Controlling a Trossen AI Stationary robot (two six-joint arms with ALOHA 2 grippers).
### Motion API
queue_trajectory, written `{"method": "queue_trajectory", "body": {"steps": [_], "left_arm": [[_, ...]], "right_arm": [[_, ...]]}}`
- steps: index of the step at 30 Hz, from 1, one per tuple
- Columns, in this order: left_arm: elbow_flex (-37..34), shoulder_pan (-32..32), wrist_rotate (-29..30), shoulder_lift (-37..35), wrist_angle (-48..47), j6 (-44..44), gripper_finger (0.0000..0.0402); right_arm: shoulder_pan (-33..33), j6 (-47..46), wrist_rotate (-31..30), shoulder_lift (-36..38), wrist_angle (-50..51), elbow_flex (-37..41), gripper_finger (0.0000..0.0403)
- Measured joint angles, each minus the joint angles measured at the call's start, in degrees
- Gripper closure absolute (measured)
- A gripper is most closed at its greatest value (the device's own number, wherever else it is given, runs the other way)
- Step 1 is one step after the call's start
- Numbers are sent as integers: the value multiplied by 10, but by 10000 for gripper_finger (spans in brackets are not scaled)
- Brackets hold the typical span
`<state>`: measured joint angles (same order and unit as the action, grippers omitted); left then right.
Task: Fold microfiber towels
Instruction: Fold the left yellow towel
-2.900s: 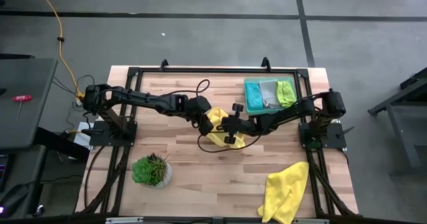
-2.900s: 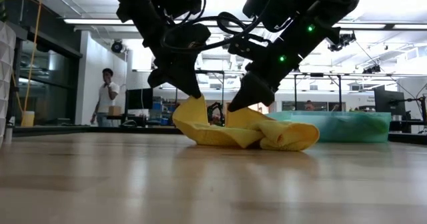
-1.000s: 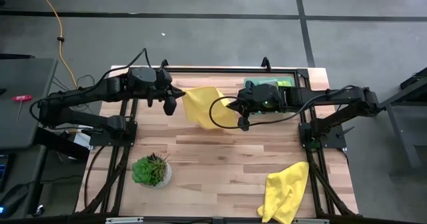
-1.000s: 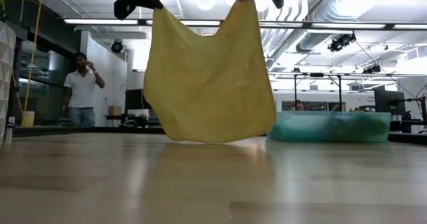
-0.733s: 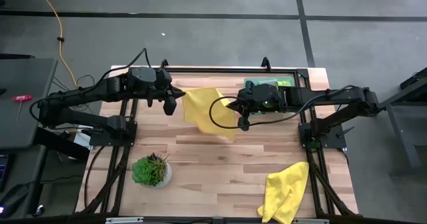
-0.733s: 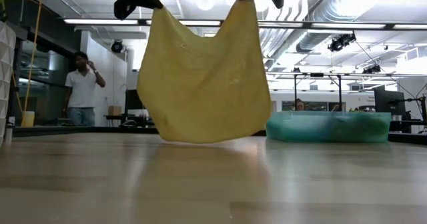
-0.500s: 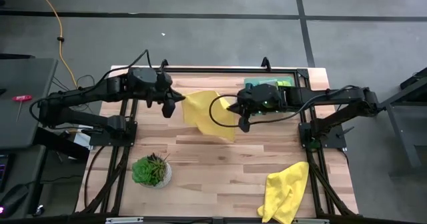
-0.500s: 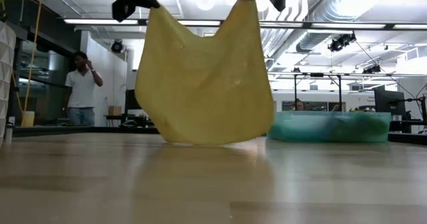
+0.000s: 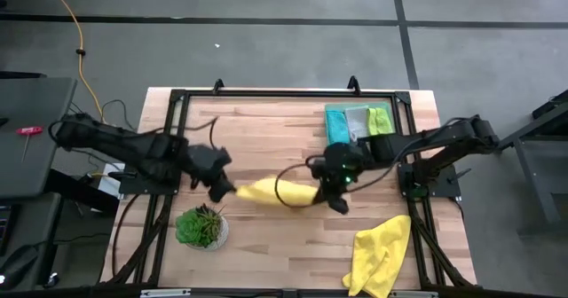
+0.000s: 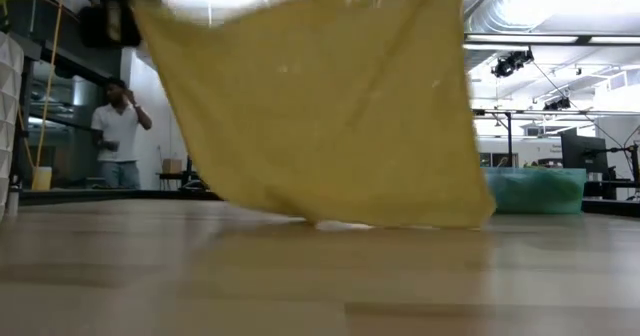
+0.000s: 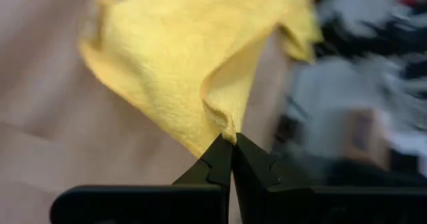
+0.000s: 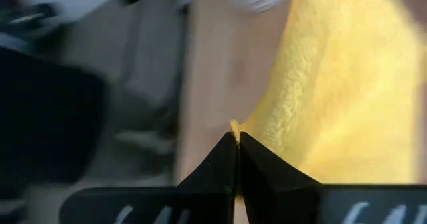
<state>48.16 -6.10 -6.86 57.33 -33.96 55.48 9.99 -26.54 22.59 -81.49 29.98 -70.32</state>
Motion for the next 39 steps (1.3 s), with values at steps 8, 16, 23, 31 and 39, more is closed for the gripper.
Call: {"method": "queue_trajectory", "body": {"steps": [8,16,23,31,39], "left_arm": [[31,-30,1,-3,-5,24,402],[31,73,183,38,-129,-60,402],[31,142,246,105,-153,-153,402],[31,152,261,208,-103,-202,401],[30,149,337,308,-41,-190,401]], "right_arm": [[-20,-17,-23,4,-5,-1,403],[-82,-19,-178,-64,45,-1,403],[-106,-26,-243,-152,45,-1,403],[-118,-33,-337,-204,50,-1,403],[-154,-60,-430,-205,63,-1,403]]}}
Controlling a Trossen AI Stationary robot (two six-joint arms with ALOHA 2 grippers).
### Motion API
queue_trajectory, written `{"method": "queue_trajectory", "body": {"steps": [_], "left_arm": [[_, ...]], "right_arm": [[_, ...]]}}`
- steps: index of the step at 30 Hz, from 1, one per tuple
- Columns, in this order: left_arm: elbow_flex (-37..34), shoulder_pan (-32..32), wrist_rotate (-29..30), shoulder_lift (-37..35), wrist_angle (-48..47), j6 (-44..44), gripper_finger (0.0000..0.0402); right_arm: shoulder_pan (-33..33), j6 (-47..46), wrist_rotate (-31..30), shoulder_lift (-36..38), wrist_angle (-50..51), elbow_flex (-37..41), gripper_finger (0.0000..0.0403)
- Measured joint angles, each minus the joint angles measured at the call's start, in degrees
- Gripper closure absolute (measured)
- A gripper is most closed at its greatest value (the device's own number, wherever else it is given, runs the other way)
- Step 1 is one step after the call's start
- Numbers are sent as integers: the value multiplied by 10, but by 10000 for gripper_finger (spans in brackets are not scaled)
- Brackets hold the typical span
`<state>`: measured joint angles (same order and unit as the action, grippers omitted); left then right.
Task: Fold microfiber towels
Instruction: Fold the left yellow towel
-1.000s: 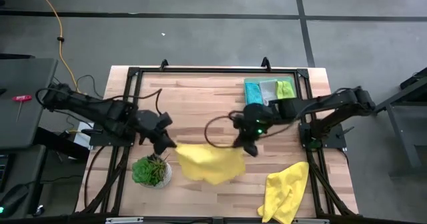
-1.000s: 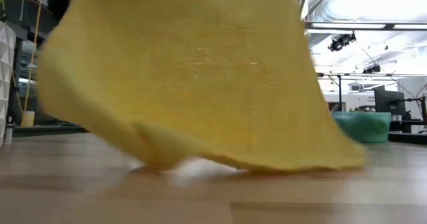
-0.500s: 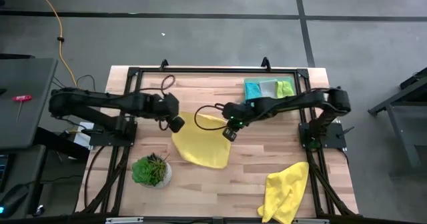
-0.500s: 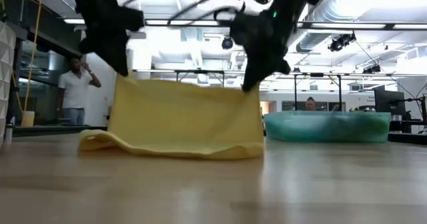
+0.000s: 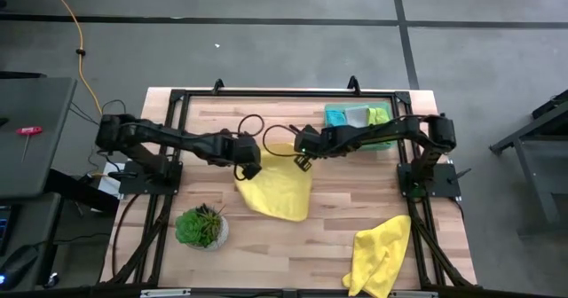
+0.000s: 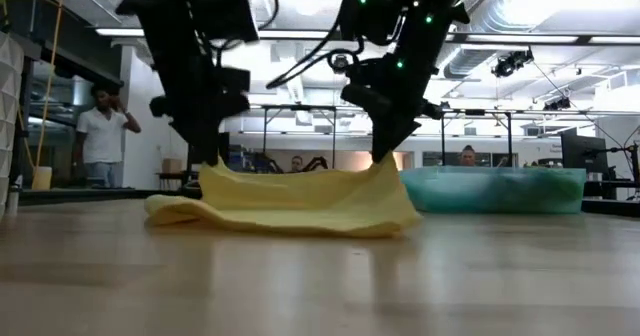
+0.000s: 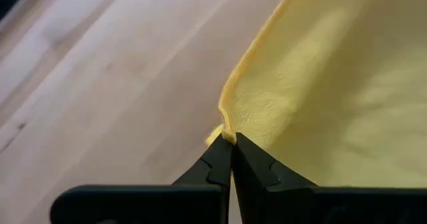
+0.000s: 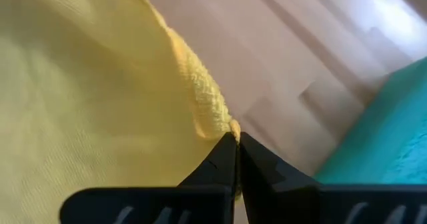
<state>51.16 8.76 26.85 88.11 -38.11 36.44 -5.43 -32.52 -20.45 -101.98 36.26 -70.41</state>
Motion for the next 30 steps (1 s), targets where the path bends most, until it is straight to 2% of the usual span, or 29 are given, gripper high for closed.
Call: {"method": "queue_trajectory", "body": {"steps": [7,18,21,24,30], "left_arm": [[0,18,70,17,2,52,400],[0,46,77,17,12,12,397],[0,61,82,17,14,-16,397],[0,79,83,17,22,-51,391],[1,121,56,2,24,-135,354]], "right_arm": [[-29,-3,19,0,11,0,403],[-62,-34,-1,-1,-8,0,395],[-73,-31,-2,-1,-9,0,364],[-86,-25,-7,-1,-11,0,317],[-106,31,-8,12,-21,0,220]]}}
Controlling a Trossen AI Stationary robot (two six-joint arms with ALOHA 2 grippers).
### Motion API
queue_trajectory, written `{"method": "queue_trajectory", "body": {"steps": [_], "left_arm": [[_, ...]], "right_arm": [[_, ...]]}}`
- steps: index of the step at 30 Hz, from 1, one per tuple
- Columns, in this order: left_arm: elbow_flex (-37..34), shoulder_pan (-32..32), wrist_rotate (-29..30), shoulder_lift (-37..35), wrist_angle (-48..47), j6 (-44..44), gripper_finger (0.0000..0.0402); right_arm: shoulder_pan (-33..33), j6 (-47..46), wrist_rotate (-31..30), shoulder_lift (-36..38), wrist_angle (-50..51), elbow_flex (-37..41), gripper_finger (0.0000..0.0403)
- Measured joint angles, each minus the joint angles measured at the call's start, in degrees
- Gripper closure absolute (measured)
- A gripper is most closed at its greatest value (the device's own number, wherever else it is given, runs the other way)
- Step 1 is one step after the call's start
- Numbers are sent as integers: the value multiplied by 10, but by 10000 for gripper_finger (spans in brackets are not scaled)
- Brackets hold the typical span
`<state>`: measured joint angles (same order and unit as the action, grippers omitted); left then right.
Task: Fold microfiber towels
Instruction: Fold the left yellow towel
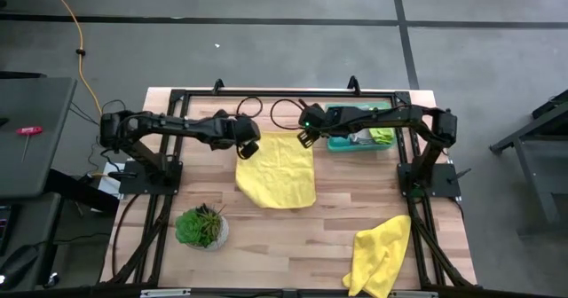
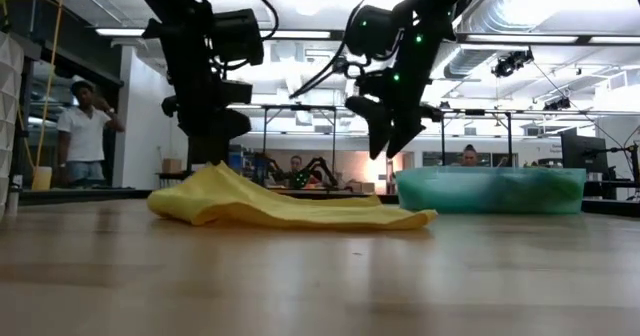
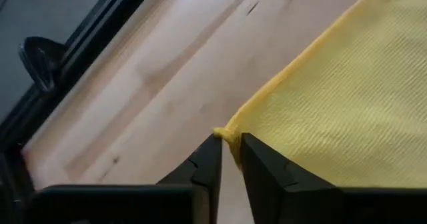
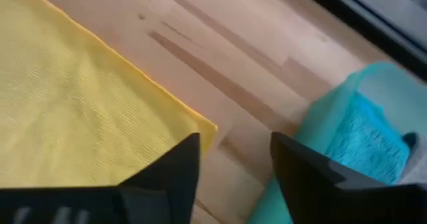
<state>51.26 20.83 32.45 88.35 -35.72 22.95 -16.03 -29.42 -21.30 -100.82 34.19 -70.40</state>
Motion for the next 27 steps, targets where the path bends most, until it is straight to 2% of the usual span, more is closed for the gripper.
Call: {"method": "queue_trajectory", "body": {"steps": [3,7,10,13,20,23,27], "left_arm": [[0,11,-11,-25,-5,-41,329],[0,13,-51,-74,-24,-86,294],[-4,3,-130,-123,-40,-102,273],[-23,-19,-192,-166,-15,-94,258],[-101,-115,-248,-221,25,-52,252],[-143,-172,-266,-221,65,-51,257],[-174,-248,-254,-197,126,-51,264]], "right_arm": [[0,27,9,17,-1,0,191],[8,74,53,49,8,0,179],[26,107,100,75,22,0,179],[50,122,122,94,38,0,178],[133,171,220,104,50,2,178],[171,184,228,102,43,28,178],[206,175,228,102,31,67,178]]}}
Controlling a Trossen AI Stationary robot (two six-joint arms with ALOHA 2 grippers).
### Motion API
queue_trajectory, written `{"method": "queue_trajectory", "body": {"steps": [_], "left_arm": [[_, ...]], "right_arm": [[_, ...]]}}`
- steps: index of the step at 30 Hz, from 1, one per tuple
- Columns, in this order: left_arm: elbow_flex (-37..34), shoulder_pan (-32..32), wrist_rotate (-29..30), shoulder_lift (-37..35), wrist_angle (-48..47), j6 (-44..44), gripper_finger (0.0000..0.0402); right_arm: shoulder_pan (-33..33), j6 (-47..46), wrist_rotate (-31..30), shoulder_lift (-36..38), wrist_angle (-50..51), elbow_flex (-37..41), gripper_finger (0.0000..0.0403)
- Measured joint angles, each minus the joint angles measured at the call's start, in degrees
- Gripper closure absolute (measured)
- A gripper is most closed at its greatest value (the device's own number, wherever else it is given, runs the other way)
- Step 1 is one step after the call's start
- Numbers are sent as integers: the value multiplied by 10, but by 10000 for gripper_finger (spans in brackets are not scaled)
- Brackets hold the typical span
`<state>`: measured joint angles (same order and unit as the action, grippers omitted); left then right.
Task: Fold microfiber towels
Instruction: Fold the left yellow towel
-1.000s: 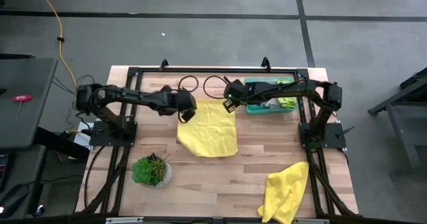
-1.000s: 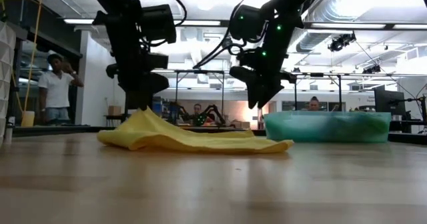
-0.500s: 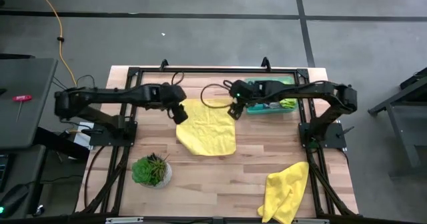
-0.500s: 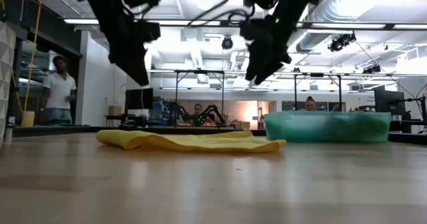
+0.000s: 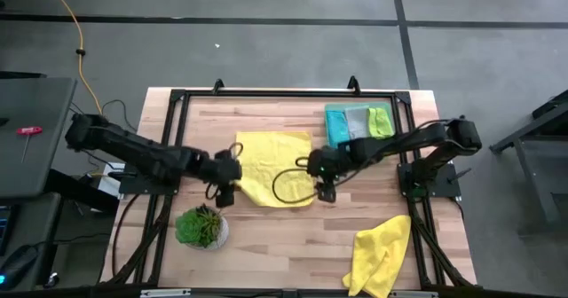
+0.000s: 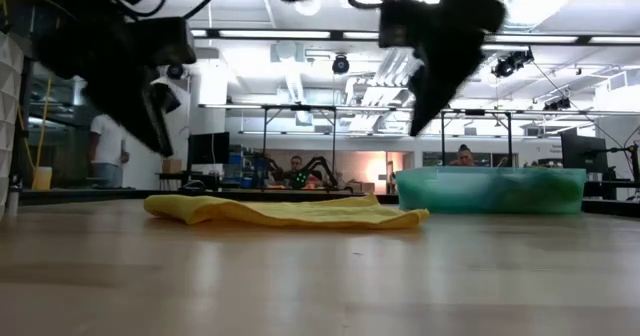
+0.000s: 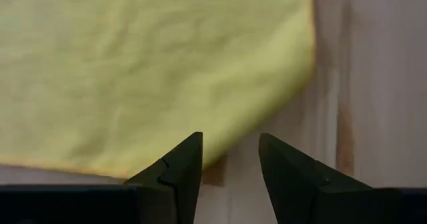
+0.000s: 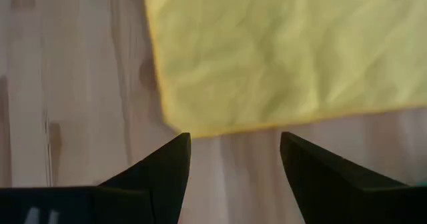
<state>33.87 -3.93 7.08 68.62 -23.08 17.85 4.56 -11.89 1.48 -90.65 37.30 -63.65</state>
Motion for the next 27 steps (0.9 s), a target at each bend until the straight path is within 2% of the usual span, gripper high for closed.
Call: {"method": "queue_trajectory", "body": {"steps": [6,11,16,20,27], "left_arm": [[0,-61,32,72,53,12,268],[10,-66,2,127,41,27,271],[40,-66,-33,155,35,-24,284],[53,-63,-35,172,35,-62,311],[57,-46,-52,208,32,-82,395]], "right_arm": [[19,-67,-2,0,-44,49,178],[23,-88,-12,0,-60,57,178],[23,-87,-23,0,-75,57,178],[23,-88,-25,0,-87,56,178],[23,-92,-25,0,-91,56,178]]}}
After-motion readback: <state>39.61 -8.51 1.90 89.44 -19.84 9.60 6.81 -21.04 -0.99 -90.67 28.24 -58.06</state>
